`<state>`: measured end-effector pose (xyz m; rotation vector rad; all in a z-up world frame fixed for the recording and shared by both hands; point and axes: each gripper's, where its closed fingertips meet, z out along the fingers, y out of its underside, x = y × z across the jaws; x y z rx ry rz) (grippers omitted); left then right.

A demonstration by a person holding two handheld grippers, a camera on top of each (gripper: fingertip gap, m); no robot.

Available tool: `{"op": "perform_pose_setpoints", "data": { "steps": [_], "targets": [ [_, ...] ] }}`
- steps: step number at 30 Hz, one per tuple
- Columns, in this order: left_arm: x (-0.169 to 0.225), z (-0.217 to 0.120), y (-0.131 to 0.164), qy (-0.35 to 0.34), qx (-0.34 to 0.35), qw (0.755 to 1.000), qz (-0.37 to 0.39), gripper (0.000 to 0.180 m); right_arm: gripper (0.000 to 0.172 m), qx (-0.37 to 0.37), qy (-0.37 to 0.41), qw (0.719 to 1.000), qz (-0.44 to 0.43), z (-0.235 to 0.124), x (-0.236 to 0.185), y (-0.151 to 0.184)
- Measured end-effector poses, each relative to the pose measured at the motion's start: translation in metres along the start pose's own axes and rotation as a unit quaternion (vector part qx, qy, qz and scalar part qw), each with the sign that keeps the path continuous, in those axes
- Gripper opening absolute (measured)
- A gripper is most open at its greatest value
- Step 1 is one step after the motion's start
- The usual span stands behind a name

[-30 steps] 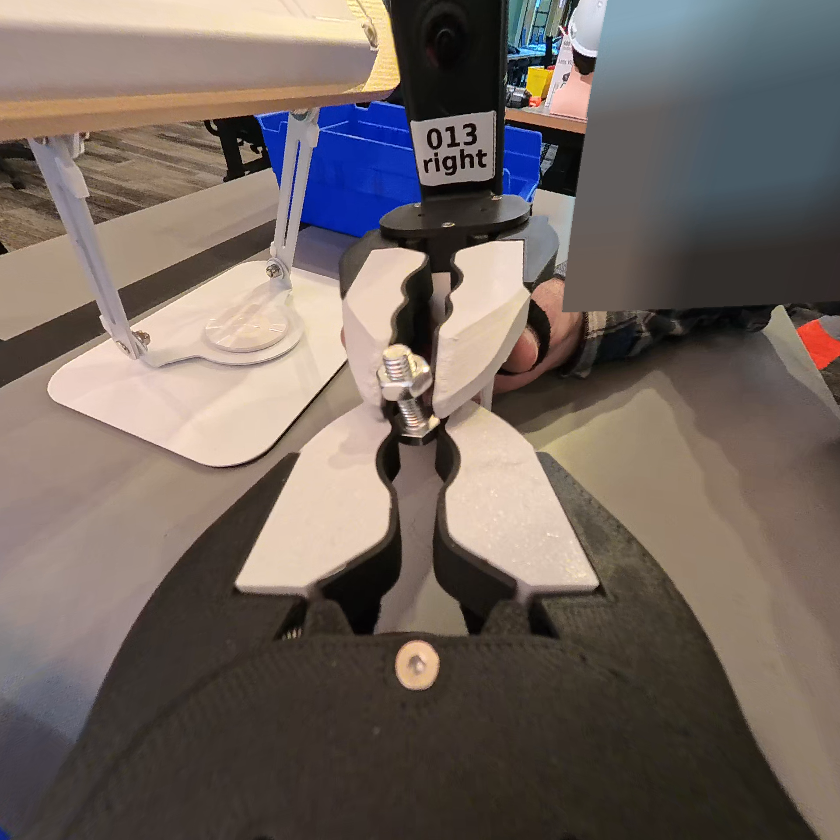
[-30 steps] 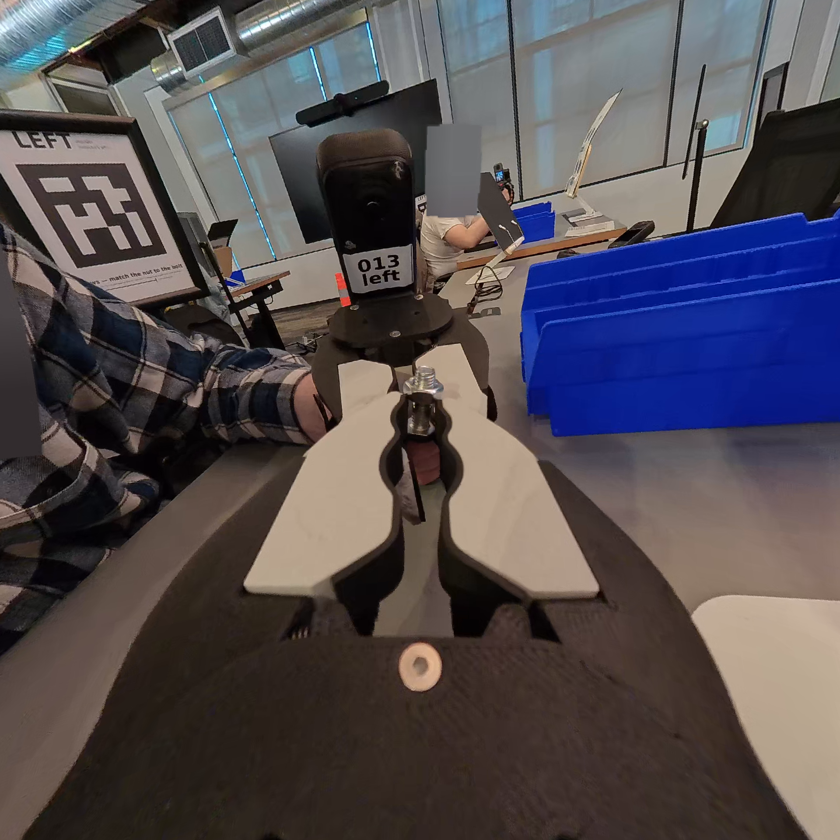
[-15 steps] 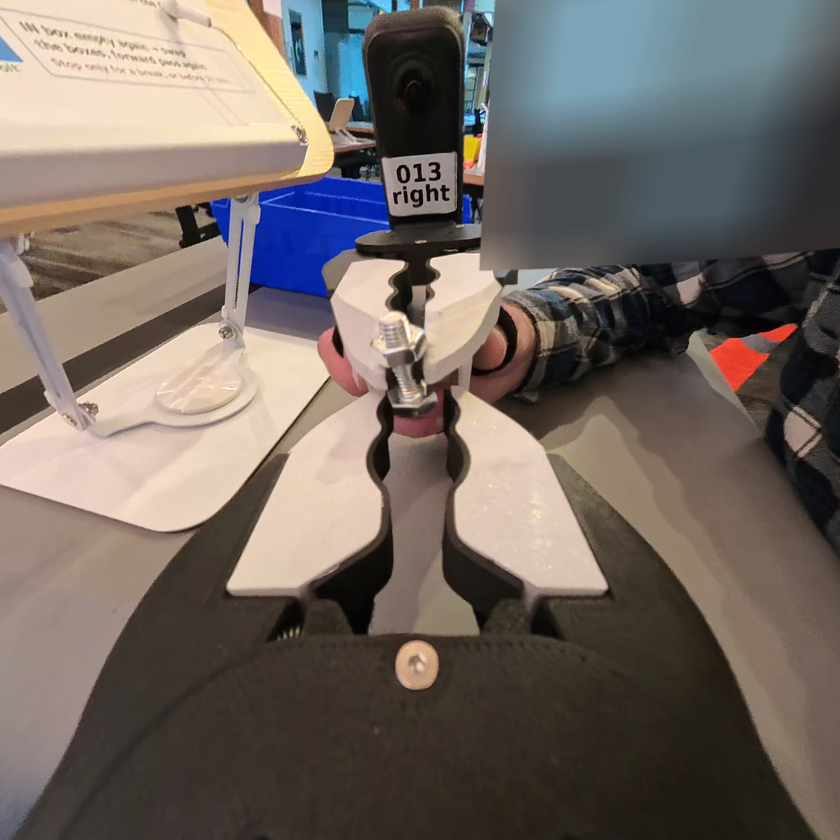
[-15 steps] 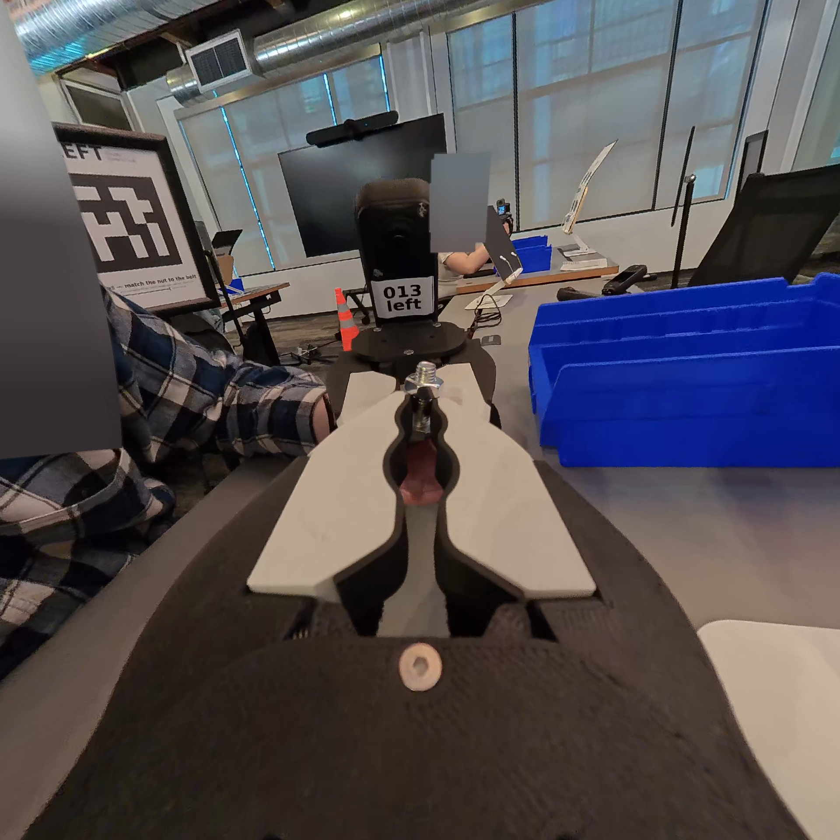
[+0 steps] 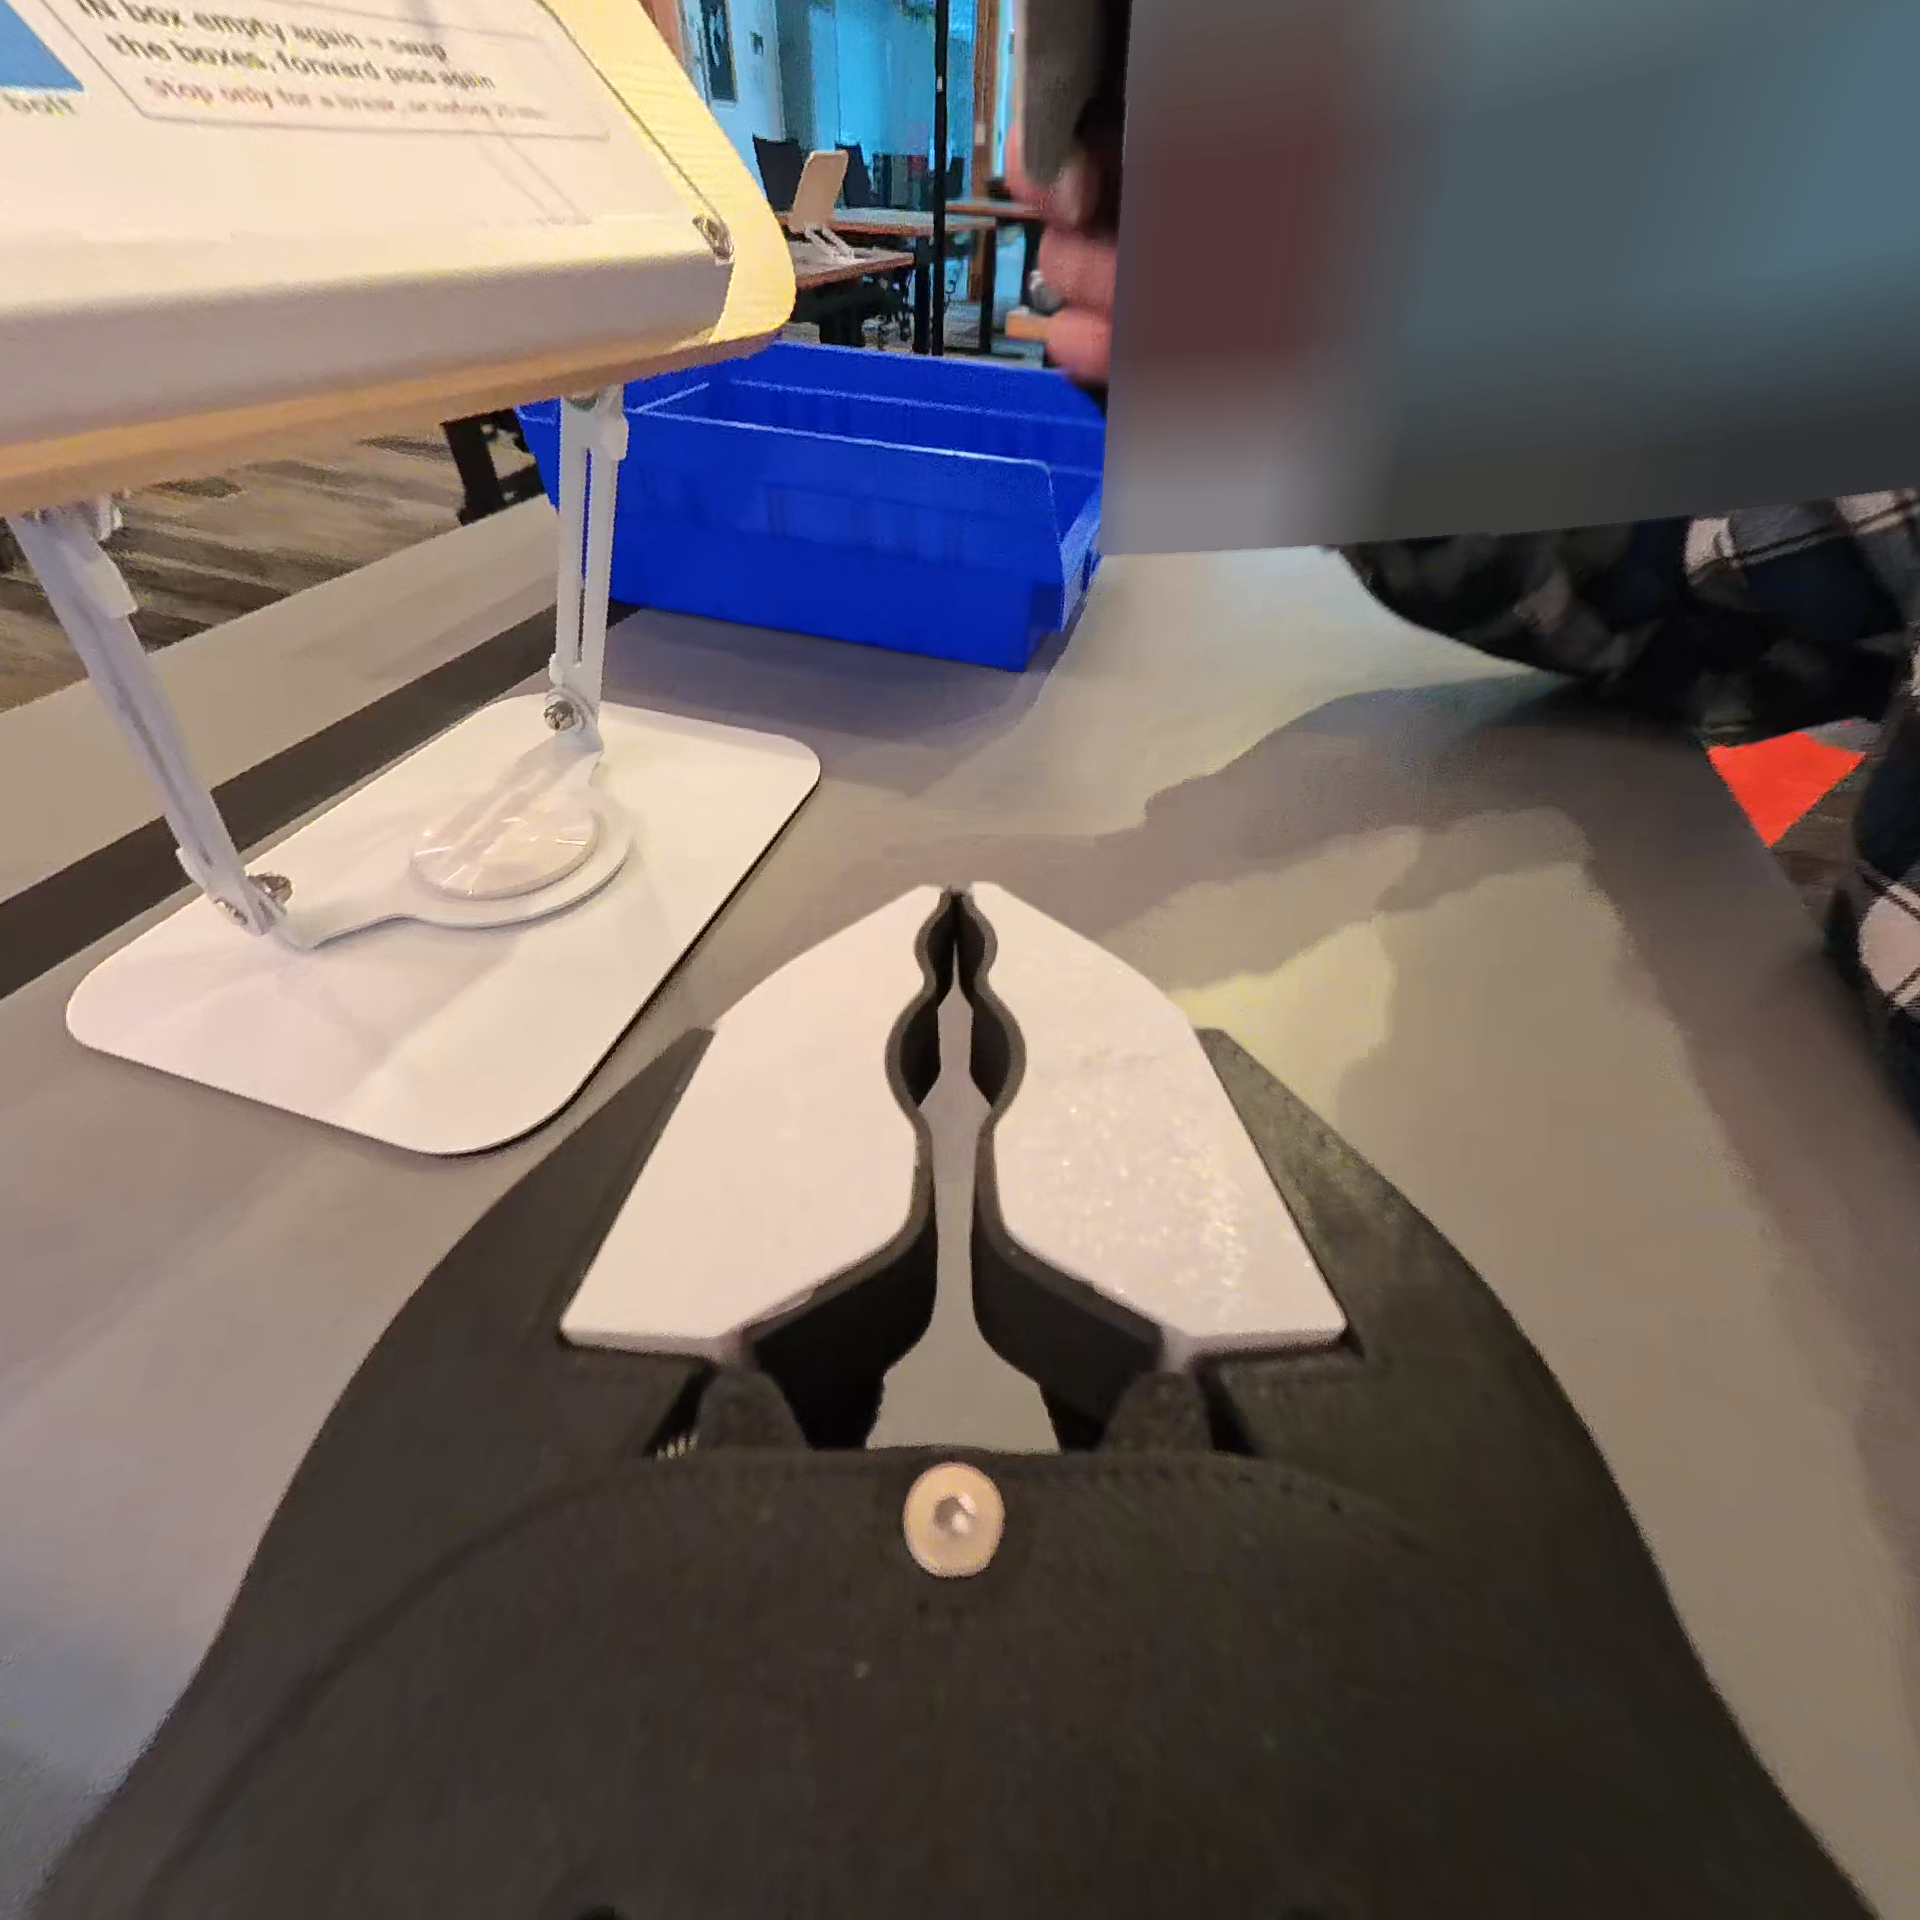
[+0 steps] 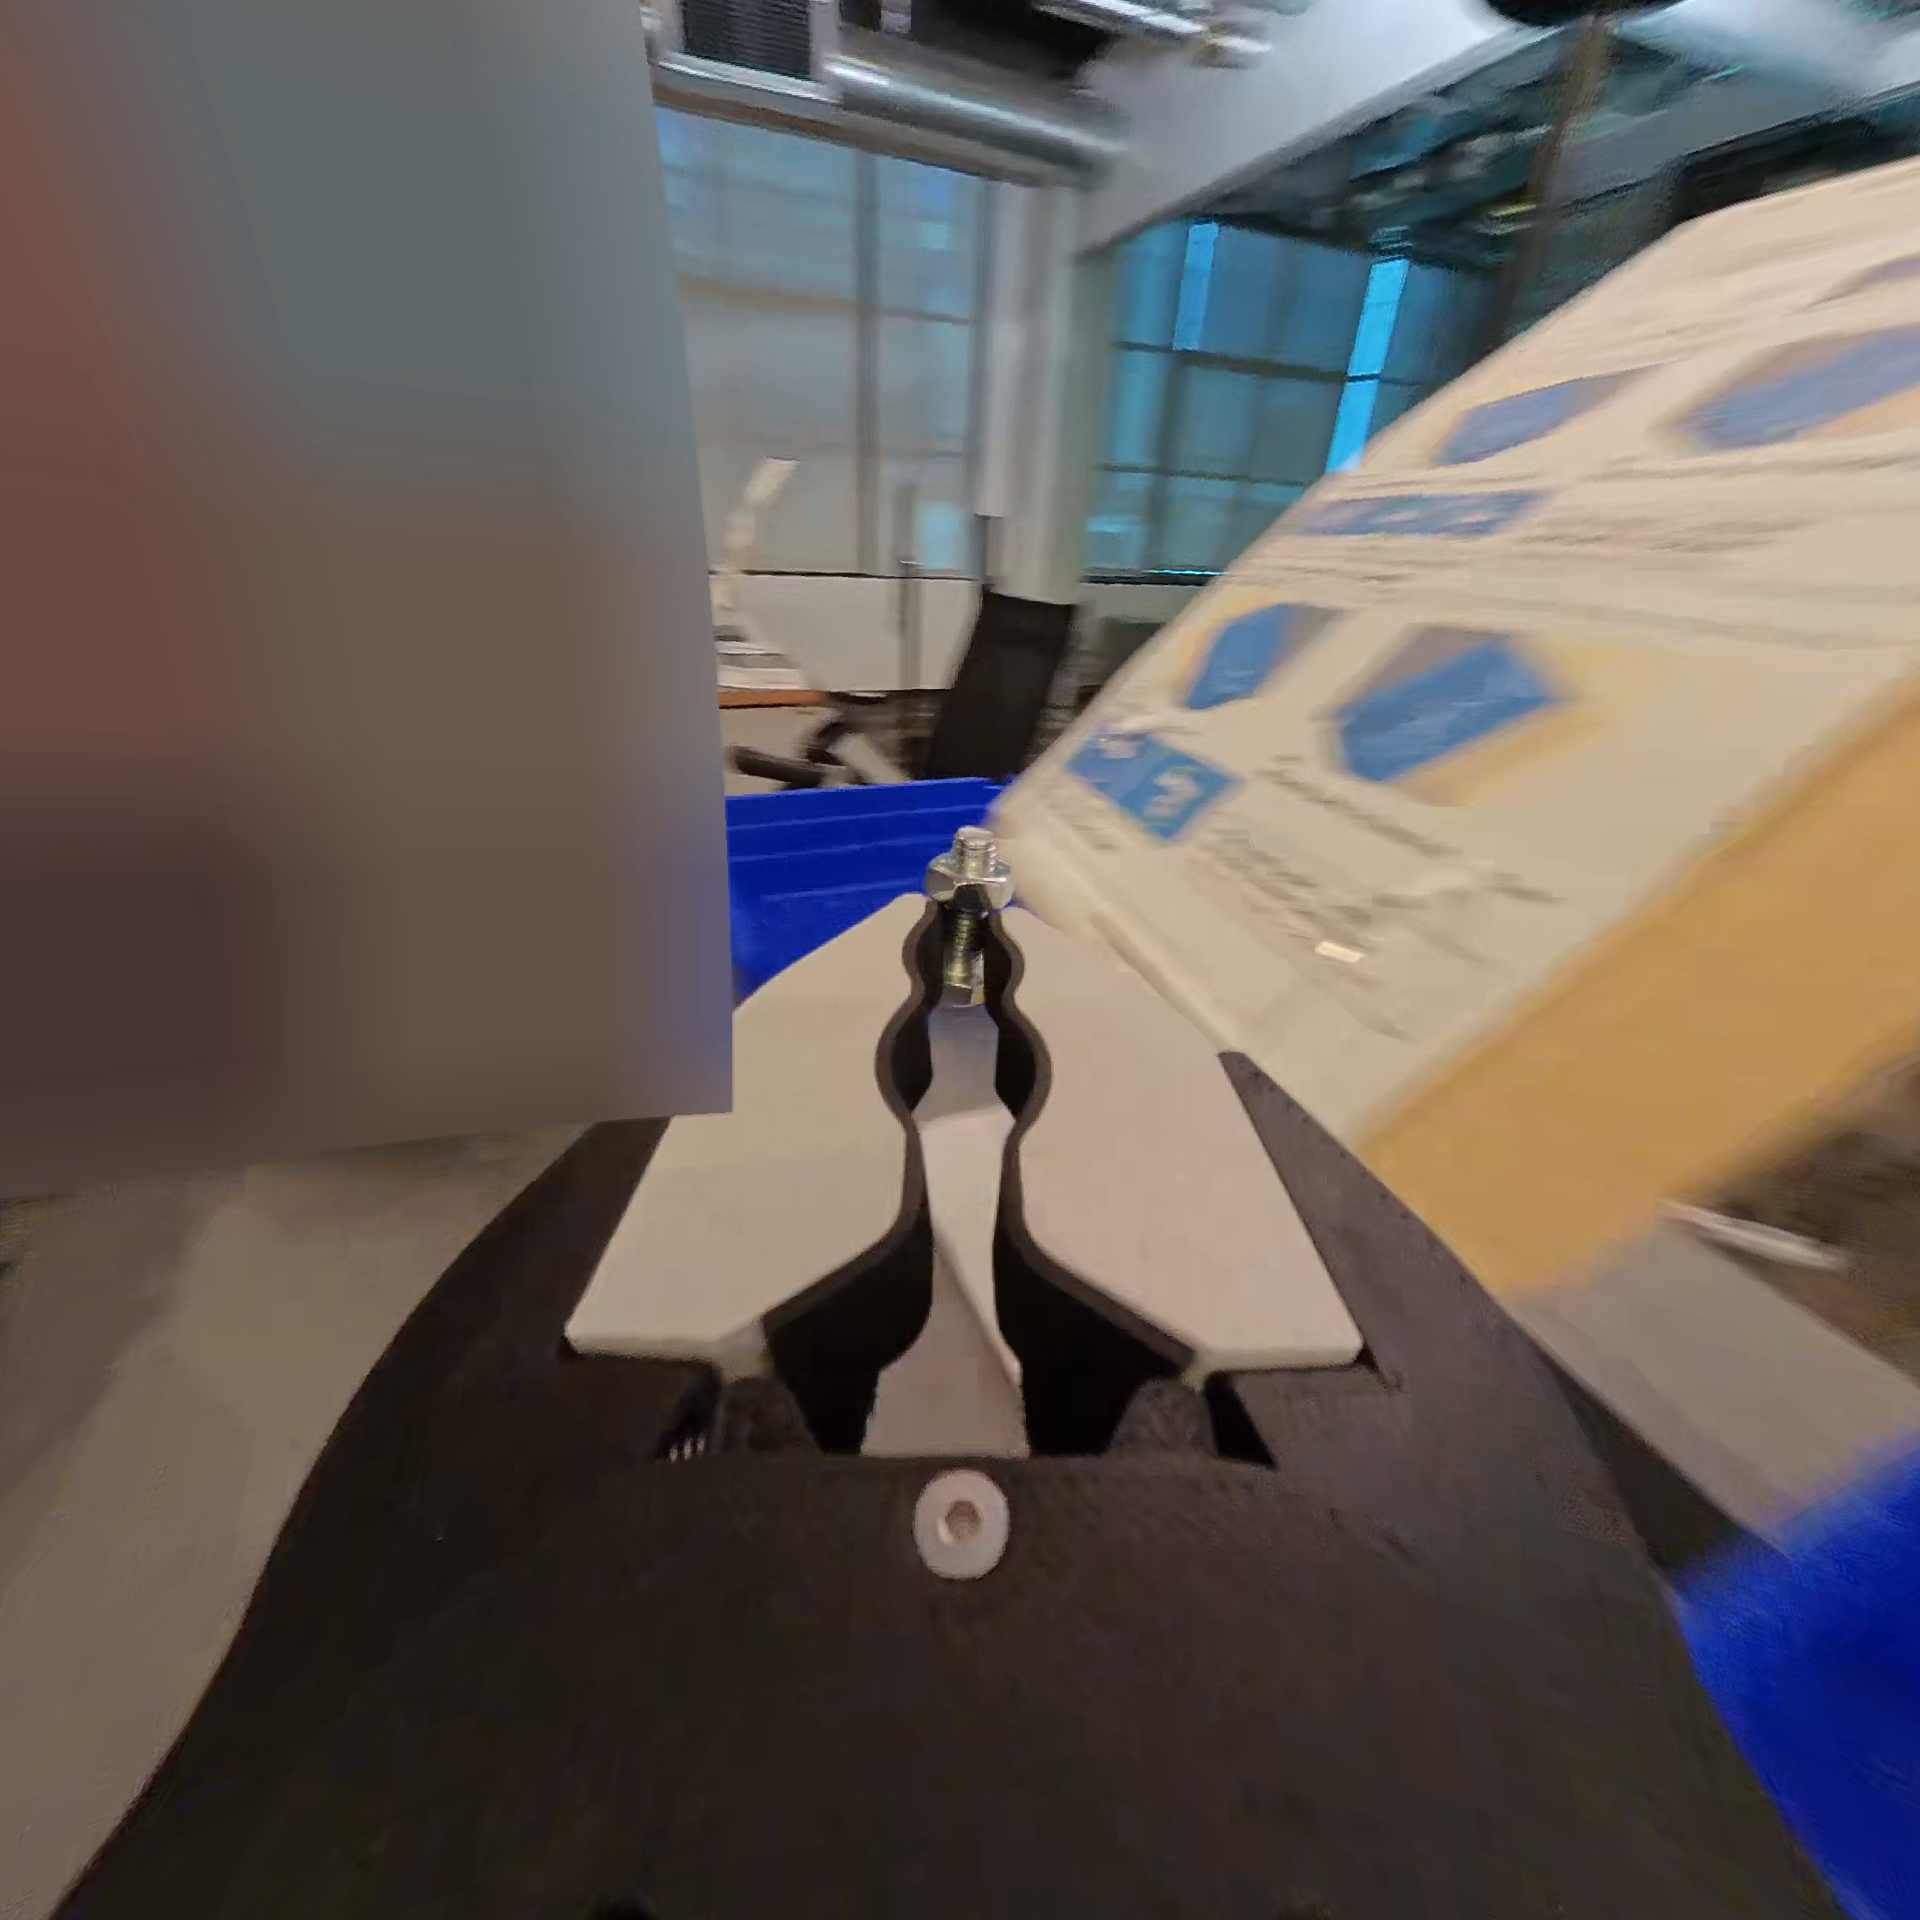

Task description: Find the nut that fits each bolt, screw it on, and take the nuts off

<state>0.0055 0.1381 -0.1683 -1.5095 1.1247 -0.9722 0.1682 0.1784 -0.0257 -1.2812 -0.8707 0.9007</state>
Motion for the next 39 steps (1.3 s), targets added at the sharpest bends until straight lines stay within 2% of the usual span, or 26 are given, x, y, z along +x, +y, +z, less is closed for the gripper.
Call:
{"op": "perform_pose_setpoints", "data": {
  "steps": [4,8,14,18,21,24,27,31,36,39],
  "targets": [
    [-0.004,0.0,0.002,-0.012,-0.005,1.0,0.002,0.0,0.007,-0.055,0.163,0.984,-0.047,-0.076,0.071,-0.005],
    [-0.017,0.0,0.006,-0.053,-0.017,0.998,0.011,0.0,0.007,-0.152,0.241,0.958,-0.016,-0.126,0.12,0.031],
    [-0.016,0.004,0.014,-0.054,-0.042,0.997,0.029,0.0,0.008,-0.289,0.253,0.922,0.056,-0.143,0.146,0.108],
    [-0.015,0.004,0.017,-0.052,-0.051,0.997,0.036,0.0,0.008,-0.384,0.245,0.887,0.079,-0.149,0.153,0.161],
    [-0.015,0.003,0.019,-0.051,-0.054,0.997,0.037,0.0,0.008,-0.44,0.237,0.861,0.093,-0.154,0.155,0.19],
    [-0.016,0.003,0.019,-0.051,-0.056,0.996,0.036,0.0,0.009,-0.477,0.236,0.842,0.089,-0.155,0.158,0.2],
    [-0.016,0.003,0.021,-0.052,-0.062,0.996,0.041,0.0,0.022,-0.497,0.244,0.829,0.077,-0.155,0.162,0.202],
    [-0.014,0.002,0.021,-0.052,-0.068,0.995,0.047,0.0,0.017,-0.486,0.257,0.832,0.07,-0.156,0.164,0.189],
    [-0.013,-0.006,0.017,-0.05,-0.065,0.995,0.048,0.0,0.001,-0.436,0.296,0.85,-0.022,-0.147,0.157,0.116],
    [-0.02,-0.018,0.015,-0.074,-0.073,0.993,0.058,0.0,0.0,-0.402,0.24,0.883,-0.032,-0.113,0.119,0.086]
  ]
}}
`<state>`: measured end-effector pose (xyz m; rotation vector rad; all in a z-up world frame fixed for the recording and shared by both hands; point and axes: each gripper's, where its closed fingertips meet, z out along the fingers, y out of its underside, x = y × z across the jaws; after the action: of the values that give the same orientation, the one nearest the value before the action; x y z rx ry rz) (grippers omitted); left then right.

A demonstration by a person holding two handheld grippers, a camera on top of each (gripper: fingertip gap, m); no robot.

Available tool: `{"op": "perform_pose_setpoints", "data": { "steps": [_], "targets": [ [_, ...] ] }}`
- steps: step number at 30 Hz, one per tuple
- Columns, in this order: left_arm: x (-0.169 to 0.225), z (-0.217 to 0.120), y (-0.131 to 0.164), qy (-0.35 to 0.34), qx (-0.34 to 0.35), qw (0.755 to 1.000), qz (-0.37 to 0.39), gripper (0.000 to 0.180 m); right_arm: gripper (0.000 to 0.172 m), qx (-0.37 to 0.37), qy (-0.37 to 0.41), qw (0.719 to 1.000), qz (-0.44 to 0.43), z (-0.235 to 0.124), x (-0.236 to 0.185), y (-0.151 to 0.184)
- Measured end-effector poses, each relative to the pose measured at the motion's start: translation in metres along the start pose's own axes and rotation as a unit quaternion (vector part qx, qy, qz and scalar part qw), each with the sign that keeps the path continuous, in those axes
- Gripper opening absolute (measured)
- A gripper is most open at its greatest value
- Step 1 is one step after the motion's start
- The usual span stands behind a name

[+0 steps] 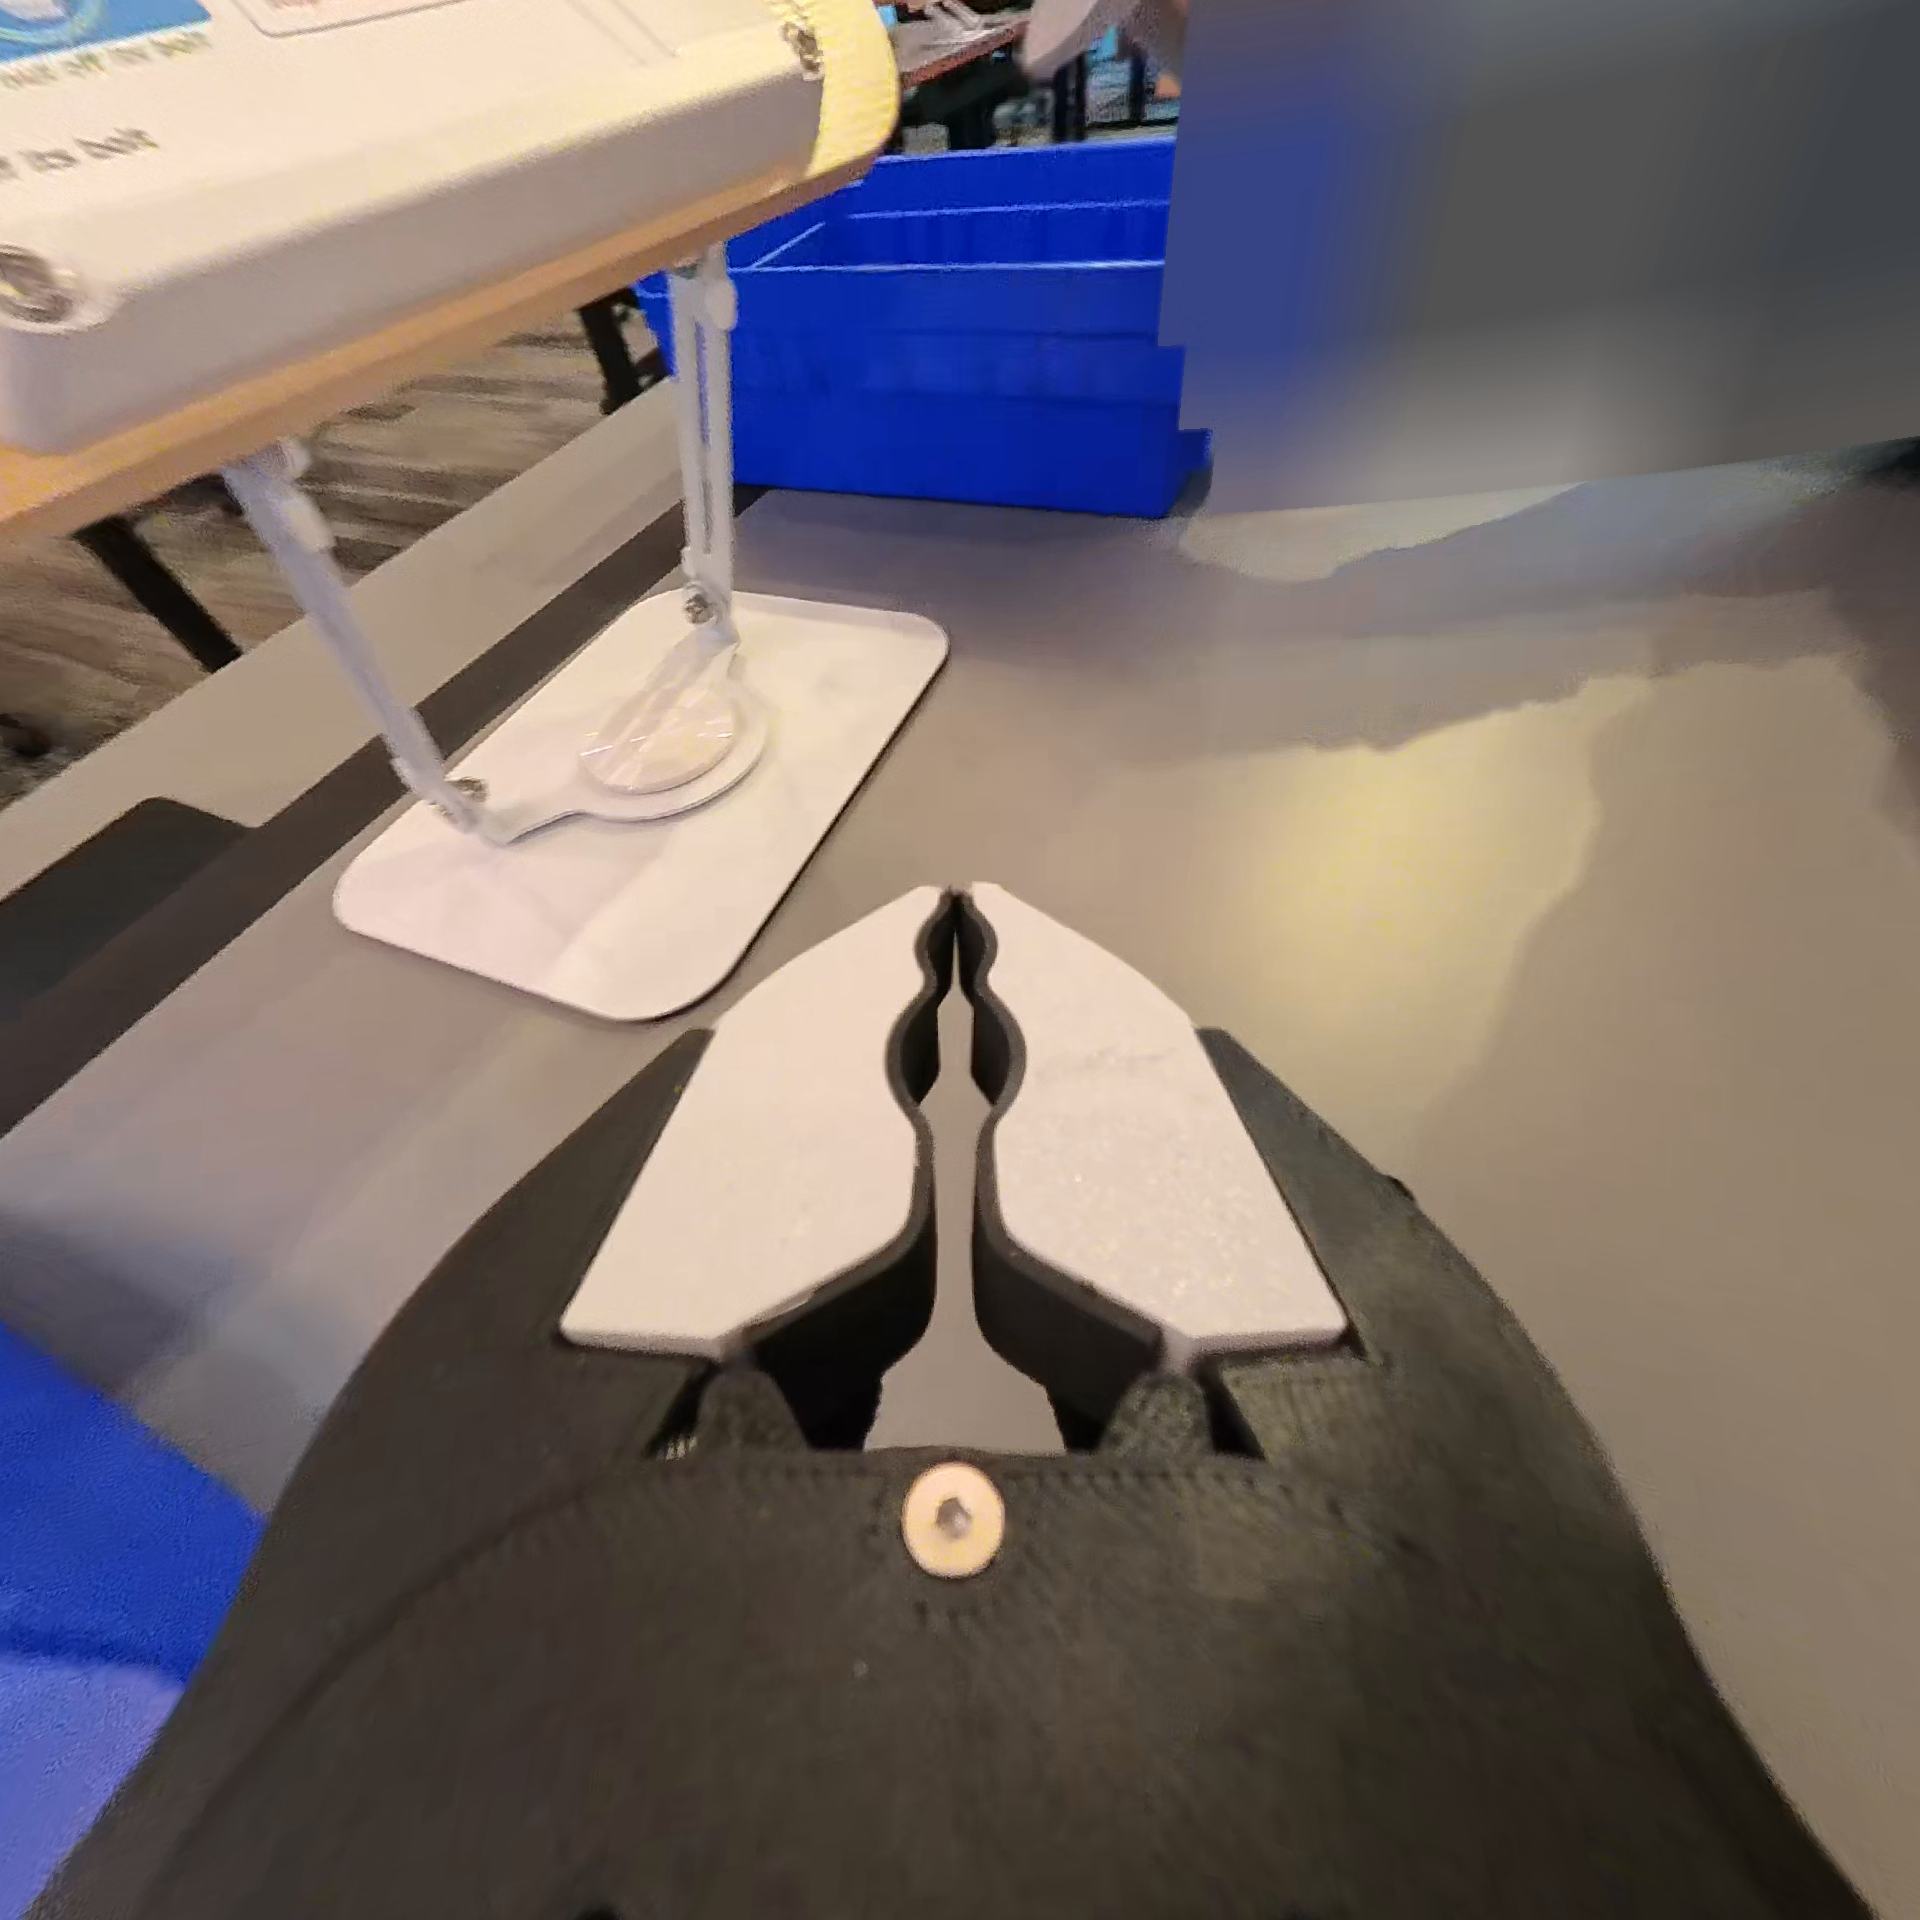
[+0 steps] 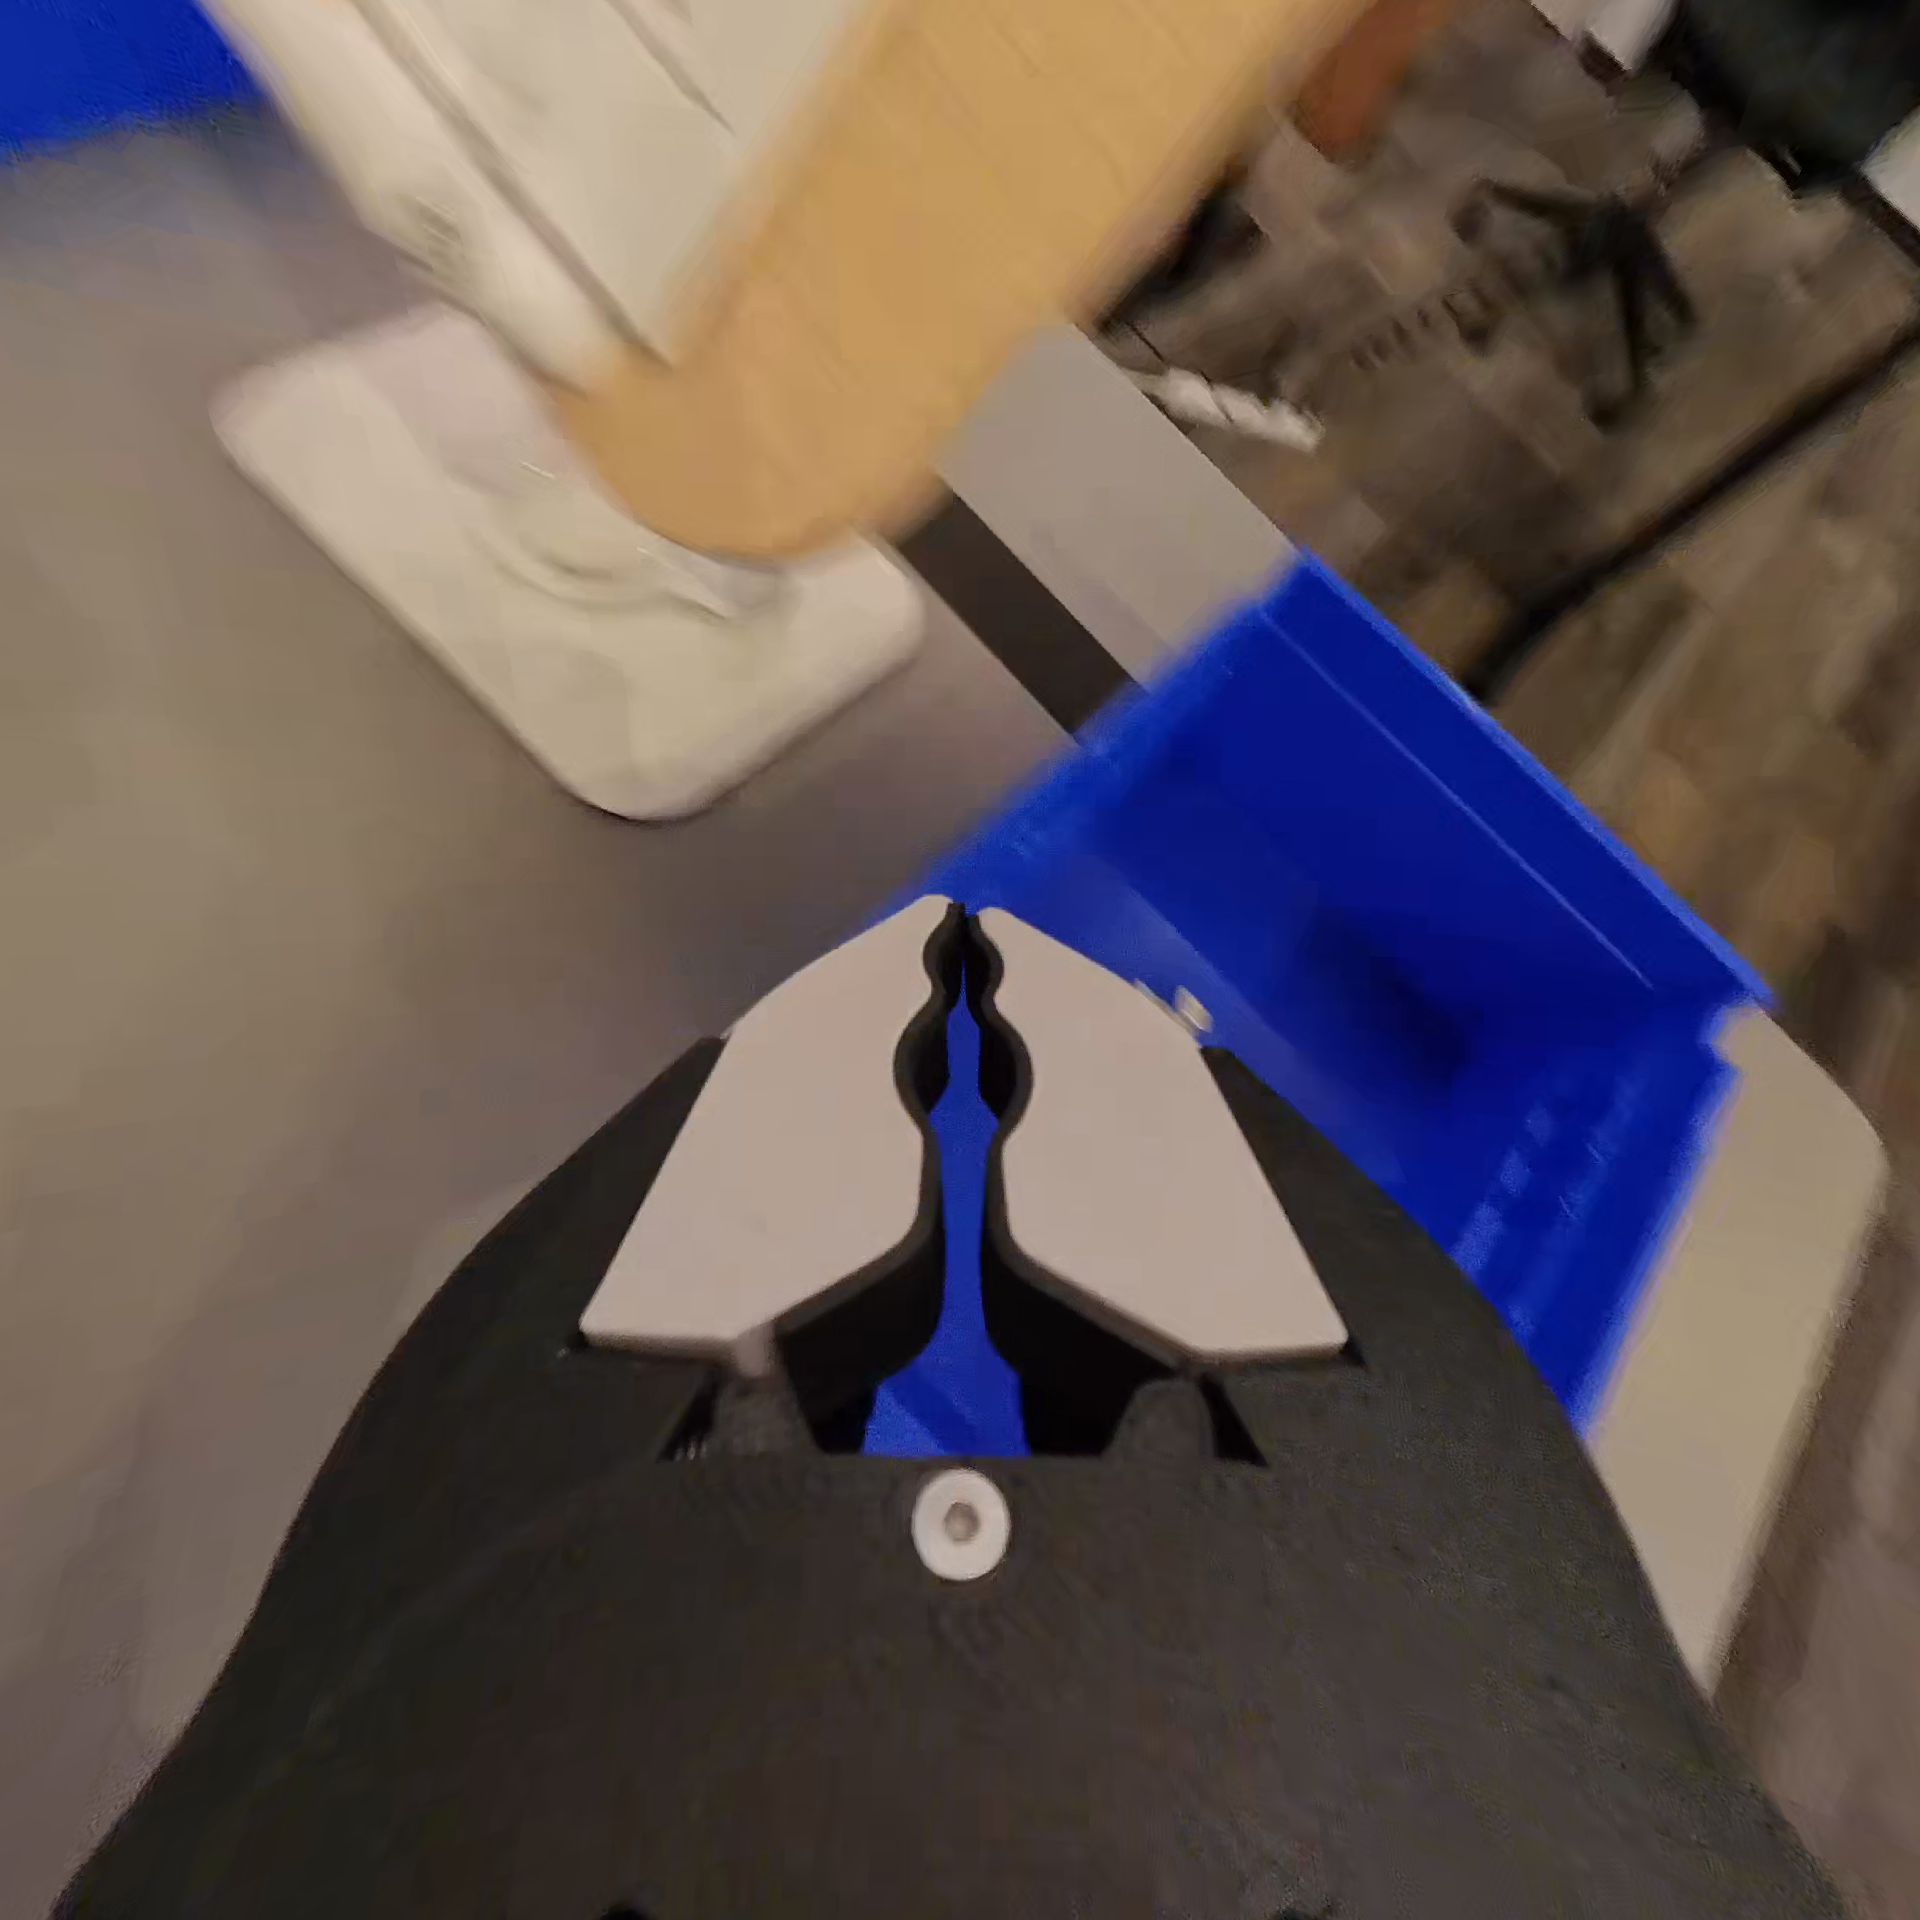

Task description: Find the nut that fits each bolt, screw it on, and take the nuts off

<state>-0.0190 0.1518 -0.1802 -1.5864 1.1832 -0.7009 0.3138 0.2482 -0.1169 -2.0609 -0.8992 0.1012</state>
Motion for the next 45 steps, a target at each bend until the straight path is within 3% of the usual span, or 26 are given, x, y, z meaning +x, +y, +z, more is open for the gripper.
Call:
{"op": "perform_pose_setpoints", "data": {
  "steps": [4,9,15,19,21,23,27,29,33,40,45],
  "targets": [
    [-0.02,-0.023,-0.005,-0.042,0.006,0.999,0.001,0.0,0.0,0.081,-0.149,0.984,-0.054,0.002,-0.098,-0.052],
    [-0.063,-0.06,-0.002,-0.141,-0.026,0.99,0.003,0.0,0.0,0.165,-0.327,0.929,-0.05,0.043,-0.221,-0.094],
    [-0.139,-0.104,0.019,-0.27,-0.118,0.955,0.018,0.01,0.0,0.213,-0.408,0.886,-0.055,0.105,-0.308,-0.116],
    [-0.191,-0.107,0.035,-0.287,-0.186,0.94,0.018,0.009,0.0,0.231,-0.431,0.868,-0.083,0.125,-0.344,-0.131],
    [-0.216,-0.1,0.044,-0.27,-0.212,0.939,0.018,0.01,0.0,0.229,-0.435,0.864,-0.107,0.13,-0.359,-0.132],
    [-0.246,-0.098,0.059,-0.274,-0.278,0.918,0.063,0.012,0.0,0.219,-0.441,0.861,-0.128,0.133,-0.368,-0.124],
    [-0.279,-0.076,0.095,-0.204,-0.381,0.894,0.117,0.013,0.0,0.216,-0.444,0.861,-0.122,0.132,-0.362,-0.116],
    [-0.294,-0.067,0.113,-0.181,-0.409,0.889,0.098,0.015,0.0,0.218,-0.453,0.857,-0.115,0.13,-0.361,-0.117],
    [-0.314,-0.064,0.133,-0.173,-0.441,0.875,0.095,0.019,0.0,0.211,-0.466,0.852,-0.112,0.13,-0.362,-0.116],
    [-0.311,-0.056,0.148,-0.122,-0.455,0.879,0.074,0.026,0.0,0.206,-0.471,0.85,-0.113,0.13,-0.363,-0.115],
    [-0.308,-0.051,0.151,-0.113,-0.449,0.885,0.057,0.006,0.0,0.205,-0.474,0.849,-0.112,0.13,-0.363,-0.114]
  ]
}}
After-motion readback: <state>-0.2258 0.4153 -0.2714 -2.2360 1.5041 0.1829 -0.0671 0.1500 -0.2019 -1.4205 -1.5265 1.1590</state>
